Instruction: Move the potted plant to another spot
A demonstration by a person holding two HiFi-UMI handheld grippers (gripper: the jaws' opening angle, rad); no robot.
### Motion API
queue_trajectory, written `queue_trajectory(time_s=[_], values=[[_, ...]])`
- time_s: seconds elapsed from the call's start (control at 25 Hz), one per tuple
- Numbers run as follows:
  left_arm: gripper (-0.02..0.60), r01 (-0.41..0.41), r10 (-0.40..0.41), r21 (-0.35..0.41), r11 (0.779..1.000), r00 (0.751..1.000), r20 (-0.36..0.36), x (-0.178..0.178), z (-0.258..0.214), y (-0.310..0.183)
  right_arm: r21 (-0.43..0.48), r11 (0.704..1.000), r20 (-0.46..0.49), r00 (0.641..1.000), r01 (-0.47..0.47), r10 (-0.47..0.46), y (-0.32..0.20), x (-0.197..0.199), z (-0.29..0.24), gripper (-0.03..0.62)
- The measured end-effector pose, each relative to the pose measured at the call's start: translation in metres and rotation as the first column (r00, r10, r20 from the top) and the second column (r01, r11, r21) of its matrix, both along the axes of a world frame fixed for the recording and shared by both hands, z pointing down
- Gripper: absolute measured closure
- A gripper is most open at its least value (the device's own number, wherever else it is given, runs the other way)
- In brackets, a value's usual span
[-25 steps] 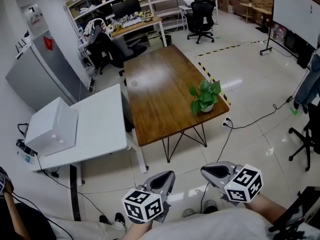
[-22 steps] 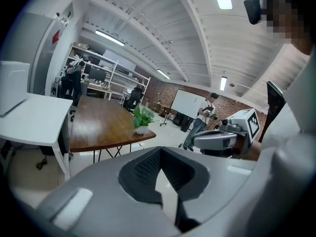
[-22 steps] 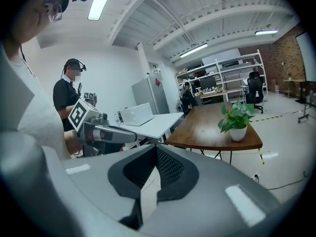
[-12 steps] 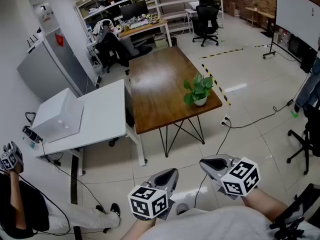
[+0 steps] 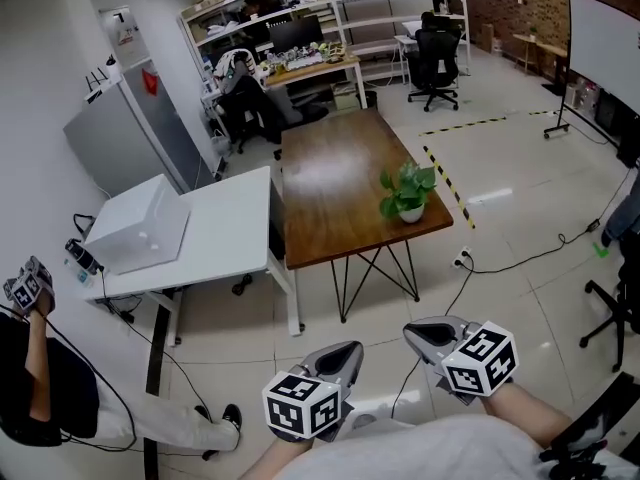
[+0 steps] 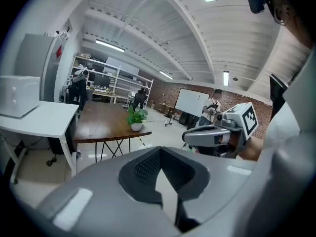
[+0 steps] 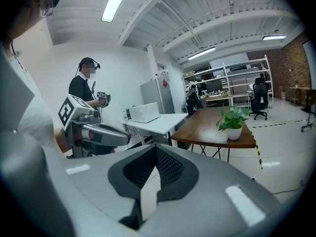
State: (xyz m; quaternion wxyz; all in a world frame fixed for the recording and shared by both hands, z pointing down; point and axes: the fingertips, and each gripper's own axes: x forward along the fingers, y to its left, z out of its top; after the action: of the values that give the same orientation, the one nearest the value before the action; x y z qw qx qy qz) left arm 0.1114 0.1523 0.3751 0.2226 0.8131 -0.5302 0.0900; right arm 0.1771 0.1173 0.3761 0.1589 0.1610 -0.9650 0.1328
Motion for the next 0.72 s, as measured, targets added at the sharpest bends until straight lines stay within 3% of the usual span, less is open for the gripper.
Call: queue_trajectory(time_s=[0.52,0.72], values=[[0.586,0.018,-0.018,0.007,1.0,1.0,0.018,0.003,-0.008,0.008,0.009,1.0,-0.005,1.0,0.015,-0.015,0.006,0.006,-0.005,0.589],[0.586,0.085,-0.085,0.025,0.996,0.996,0.007,-0.012,-0.013,0.009,0.025,0.996,-0.011,0.997,0.08,-0.08,0.001,-0.012,-0.004,0.589]])
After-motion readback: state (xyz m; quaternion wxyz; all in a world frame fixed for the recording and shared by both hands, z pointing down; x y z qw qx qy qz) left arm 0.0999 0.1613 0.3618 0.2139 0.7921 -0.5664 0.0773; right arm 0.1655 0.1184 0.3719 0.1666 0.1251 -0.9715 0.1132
